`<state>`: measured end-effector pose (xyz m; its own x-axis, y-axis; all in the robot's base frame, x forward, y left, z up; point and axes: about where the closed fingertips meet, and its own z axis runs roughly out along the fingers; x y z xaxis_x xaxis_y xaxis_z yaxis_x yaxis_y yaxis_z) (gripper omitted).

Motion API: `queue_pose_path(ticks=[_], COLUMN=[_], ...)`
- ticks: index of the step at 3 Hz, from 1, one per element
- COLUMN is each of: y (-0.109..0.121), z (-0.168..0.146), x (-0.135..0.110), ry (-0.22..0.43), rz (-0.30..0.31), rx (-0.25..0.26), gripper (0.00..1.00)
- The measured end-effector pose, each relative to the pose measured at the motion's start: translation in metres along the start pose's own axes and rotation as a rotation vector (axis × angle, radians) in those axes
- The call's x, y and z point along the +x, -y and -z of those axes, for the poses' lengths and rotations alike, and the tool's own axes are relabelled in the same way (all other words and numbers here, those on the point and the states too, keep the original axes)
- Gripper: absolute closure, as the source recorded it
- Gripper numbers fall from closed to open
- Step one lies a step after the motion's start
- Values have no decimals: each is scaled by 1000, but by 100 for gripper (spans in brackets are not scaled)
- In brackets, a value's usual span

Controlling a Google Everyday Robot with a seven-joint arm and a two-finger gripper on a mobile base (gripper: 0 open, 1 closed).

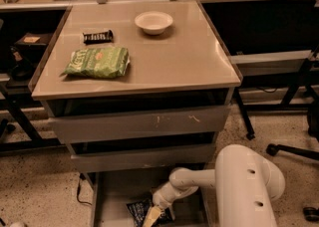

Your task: Pick blue chip bag from bottom drawer and place on counter

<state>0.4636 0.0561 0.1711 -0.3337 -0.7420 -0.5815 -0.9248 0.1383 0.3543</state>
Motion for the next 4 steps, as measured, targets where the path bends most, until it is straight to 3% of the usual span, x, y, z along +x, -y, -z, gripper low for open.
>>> queue_pose_path(ticks=[3, 4], y=[10, 10], z=[-42, -42], x=[20, 21], ry=[-14, -14], rz=[5, 4], rx=[-39, -39], gripper=[0, 19])
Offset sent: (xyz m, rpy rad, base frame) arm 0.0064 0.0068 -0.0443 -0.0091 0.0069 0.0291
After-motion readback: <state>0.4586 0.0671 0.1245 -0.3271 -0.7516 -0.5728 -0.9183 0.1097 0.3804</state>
